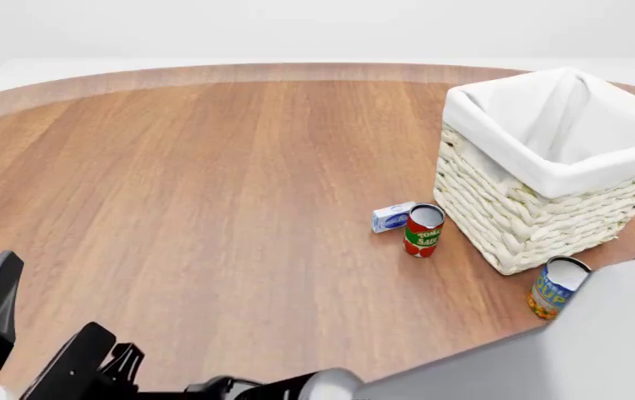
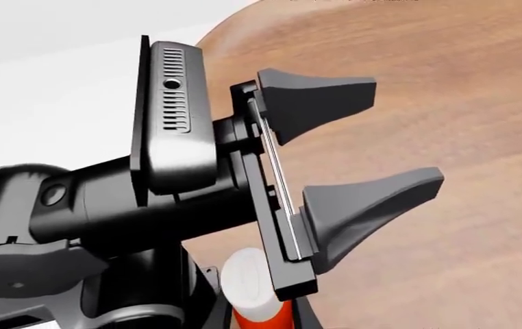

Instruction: Pick up the ketchup, and put it in the basket.

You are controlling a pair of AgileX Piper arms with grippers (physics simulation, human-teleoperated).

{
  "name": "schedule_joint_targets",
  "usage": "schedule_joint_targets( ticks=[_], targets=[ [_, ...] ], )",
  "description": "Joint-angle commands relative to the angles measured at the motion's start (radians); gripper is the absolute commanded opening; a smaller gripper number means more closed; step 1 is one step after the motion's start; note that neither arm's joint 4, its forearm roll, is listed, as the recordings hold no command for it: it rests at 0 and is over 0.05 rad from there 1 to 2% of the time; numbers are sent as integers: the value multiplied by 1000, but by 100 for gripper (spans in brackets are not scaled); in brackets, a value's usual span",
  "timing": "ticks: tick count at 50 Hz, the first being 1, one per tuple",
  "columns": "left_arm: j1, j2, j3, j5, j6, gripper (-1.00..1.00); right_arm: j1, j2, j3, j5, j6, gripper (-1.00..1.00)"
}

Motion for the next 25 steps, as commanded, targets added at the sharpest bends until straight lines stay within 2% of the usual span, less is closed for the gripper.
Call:
schedule_joint_targets(
  ticks=[1,25],
  targets=[
    [0,0,0,0,0,100,-11,-17,8,-9,23,-100],
    [0,0,0,0,0,100,-42,-47,51,-43,49,-100]
  ],
)
